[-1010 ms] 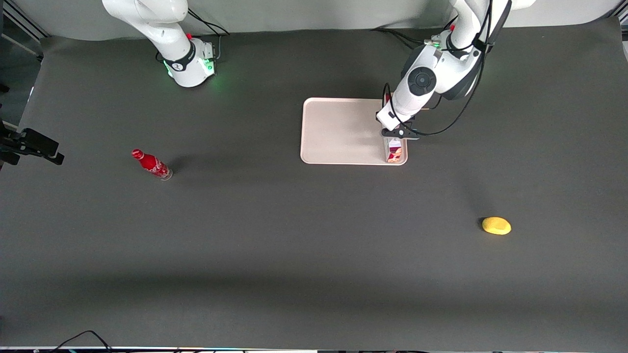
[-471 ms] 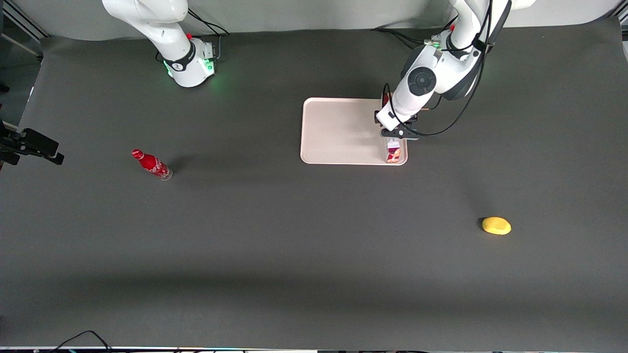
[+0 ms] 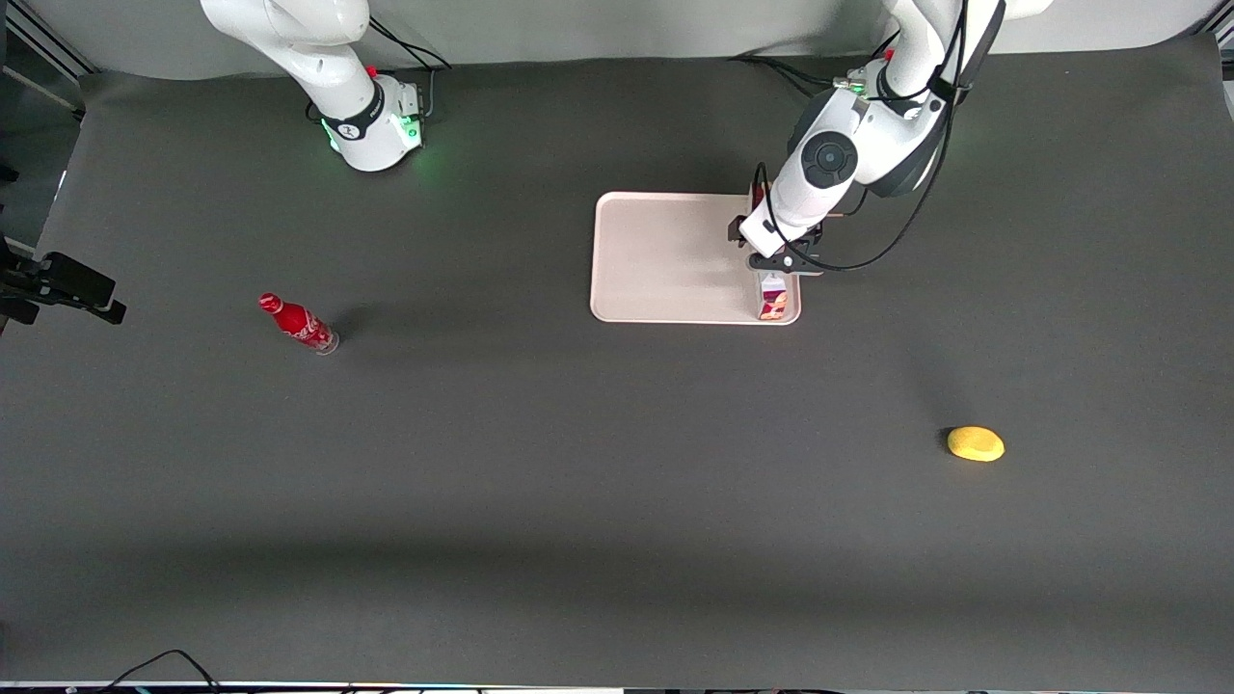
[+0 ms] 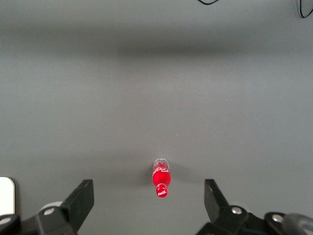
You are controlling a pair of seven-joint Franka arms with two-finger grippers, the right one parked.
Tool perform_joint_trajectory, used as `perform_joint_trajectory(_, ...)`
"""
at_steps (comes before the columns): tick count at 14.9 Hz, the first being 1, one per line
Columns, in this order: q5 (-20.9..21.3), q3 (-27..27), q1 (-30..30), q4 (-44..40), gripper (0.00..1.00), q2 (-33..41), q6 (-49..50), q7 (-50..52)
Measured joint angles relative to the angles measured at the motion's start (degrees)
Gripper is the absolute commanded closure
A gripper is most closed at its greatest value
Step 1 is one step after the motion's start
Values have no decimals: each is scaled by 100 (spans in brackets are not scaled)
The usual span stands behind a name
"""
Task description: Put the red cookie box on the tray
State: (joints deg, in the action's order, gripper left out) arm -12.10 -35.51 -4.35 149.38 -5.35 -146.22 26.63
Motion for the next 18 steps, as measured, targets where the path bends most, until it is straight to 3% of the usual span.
perform_joint_trajectory(5, 92, 79, 37, -574, 0, 123, 698, -82)
perform_joint_trajectory(8, 238, 338, 78, -1401, 0, 557, 2084, -235)
perform_joint_trajectory(12, 337, 1240, 111, -2749, 0, 1192, 3706, -987)
perform_joint_trajectory(16, 1157, 2346, 160, -3865, 0, 1364, 4274, -1437)
perform_joint_trajectory(18, 1358, 2719, 177, -4390, 0, 1213, 4334, -1528)
